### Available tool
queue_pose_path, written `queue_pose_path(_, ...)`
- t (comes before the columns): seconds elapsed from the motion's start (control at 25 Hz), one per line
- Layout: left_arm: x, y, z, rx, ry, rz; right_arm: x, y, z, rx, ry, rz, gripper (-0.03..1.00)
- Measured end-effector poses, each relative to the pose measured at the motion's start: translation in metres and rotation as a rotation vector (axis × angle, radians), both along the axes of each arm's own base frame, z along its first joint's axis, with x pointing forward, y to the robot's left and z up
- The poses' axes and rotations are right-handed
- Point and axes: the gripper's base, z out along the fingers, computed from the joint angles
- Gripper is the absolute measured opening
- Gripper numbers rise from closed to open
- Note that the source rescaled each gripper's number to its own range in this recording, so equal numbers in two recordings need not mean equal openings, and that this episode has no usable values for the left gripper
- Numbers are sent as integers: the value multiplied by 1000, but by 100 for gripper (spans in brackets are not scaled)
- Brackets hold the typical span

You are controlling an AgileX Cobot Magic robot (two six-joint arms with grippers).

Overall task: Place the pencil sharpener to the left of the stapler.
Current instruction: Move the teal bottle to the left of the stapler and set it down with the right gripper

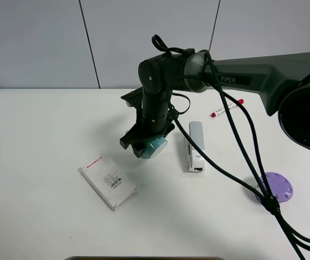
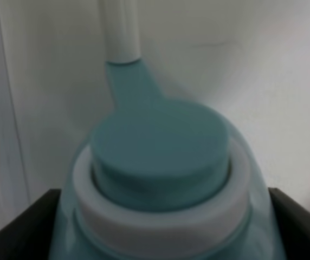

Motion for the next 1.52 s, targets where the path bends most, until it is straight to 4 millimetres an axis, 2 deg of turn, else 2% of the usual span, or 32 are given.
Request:
queue_pose_path(0.52, 0, 0, 0, 0, 0, 0, 0, 1, -28, -32, 57, -7, 0)
queue_pose_path(1.52, 0, 0, 0, 0, 0, 0, 1, 0, -30, -47, 50, 2, 0)
